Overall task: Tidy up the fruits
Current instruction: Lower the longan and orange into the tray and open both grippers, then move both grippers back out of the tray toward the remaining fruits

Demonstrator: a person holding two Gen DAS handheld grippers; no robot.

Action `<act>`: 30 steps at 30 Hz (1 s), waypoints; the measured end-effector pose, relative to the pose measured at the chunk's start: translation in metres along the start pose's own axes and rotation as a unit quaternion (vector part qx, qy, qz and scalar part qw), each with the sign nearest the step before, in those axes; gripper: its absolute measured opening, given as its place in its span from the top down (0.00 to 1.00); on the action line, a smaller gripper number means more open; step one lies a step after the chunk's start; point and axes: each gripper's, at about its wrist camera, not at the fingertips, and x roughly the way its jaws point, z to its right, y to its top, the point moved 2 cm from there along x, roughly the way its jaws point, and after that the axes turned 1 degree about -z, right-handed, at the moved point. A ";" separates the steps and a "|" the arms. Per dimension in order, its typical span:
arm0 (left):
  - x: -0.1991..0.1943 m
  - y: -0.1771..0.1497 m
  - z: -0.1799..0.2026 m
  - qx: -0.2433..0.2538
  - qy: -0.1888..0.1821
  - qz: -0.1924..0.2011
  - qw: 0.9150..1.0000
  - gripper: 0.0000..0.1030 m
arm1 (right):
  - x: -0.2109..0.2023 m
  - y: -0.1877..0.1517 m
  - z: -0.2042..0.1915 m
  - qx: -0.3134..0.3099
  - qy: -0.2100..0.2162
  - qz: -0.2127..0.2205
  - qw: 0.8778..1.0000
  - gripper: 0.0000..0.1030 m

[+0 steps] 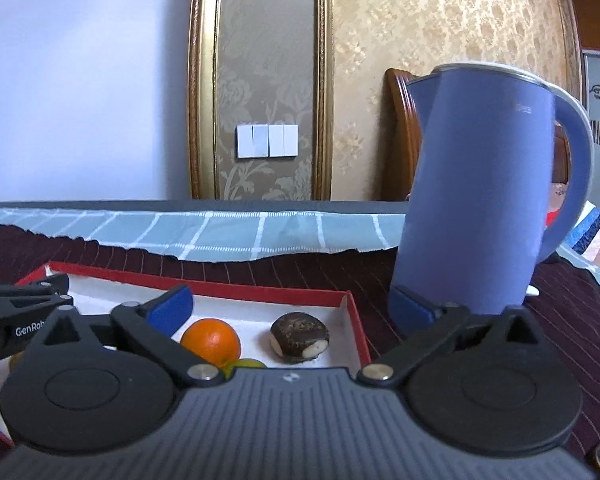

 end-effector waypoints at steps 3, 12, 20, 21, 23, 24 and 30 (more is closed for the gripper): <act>-0.005 -0.001 0.001 -0.001 -0.001 0.002 1.000 0.23 | -0.002 -0.001 0.001 0.005 0.001 0.000 1.000 0.00; -0.021 -0.004 -0.007 -0.008 -0.003 -0.008 1.000 0.23 | -0.003 -0.009 0.002 0.009 0.011 -0.023 1.000 0.00; -0.045 -0.017 -0.020 -0.015 -0.010 -0.019 1.000 0.23 | -0.023 -0.020 -0.010 -0.024 0.030 -0.025 0.999 0.00; -0.049 -0.019 -0.022 -0.015 -0.012 -0.018 1.000 0.23 | -0.027 -0.022 -0.010 -0.025 0.032 -0.026 0.999 0.00; -0.056 -0.023 -0.024 -0.015 -0.014 -0.017 1.000 0.23 | -0.034 -0.024 -0.009 -0.022 0.037 -0.026 0.999 0.00; -0.059 -0.024 -0.025 -0.016 -0.015 -0.017 1.000 0.23 | -0.037 -0.025 -0.009 -0.020 0.038 -0.025 0.999 0.00; -0.071 -0.034 -0.030 -0.022 -0.023 -0.025 0.999 0.23 | -0.055 -0.030 -0.006 -0.012 0.043 -0.021 0.999 0.00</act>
